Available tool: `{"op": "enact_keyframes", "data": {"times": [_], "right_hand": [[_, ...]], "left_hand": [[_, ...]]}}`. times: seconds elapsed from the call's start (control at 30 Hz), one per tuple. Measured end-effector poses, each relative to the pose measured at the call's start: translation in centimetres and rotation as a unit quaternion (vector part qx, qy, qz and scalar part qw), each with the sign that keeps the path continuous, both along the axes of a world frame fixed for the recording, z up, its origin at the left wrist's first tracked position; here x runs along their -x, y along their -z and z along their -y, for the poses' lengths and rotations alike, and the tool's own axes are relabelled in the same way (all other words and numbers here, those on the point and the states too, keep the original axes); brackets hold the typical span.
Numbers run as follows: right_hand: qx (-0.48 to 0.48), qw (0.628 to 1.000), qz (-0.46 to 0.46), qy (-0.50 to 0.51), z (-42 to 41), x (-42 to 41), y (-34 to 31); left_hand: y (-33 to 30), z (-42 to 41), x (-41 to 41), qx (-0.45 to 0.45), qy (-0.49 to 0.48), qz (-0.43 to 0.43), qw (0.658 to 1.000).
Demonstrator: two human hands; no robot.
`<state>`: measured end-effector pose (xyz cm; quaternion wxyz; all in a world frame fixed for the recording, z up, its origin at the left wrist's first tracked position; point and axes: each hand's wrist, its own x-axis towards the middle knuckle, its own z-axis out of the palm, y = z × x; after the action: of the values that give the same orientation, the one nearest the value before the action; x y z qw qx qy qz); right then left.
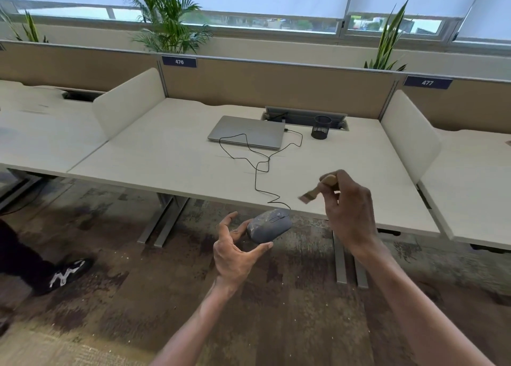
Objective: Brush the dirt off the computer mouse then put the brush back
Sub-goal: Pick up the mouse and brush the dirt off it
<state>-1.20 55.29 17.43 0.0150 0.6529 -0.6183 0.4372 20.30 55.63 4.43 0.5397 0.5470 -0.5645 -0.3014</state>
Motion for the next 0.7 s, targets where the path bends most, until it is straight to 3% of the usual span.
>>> {"op": "enact_keyframes", "data": {"times": [0.3, 0.7], "right_hand": [[-0.040, 0.970, -0.074, -0.230, -0.5, -4.4, -3.4], [-0.089, 0.915, -0.219, -0.327, 1.3, -9.4, -3.6]], "left_hand": [[-0.1, 0.7, 0.2, 0.014, 0.007, 0.009, 1.000], [0.0, 0.7, 0.4, 0.014, 0.018, 0.033, 0.999]]}}
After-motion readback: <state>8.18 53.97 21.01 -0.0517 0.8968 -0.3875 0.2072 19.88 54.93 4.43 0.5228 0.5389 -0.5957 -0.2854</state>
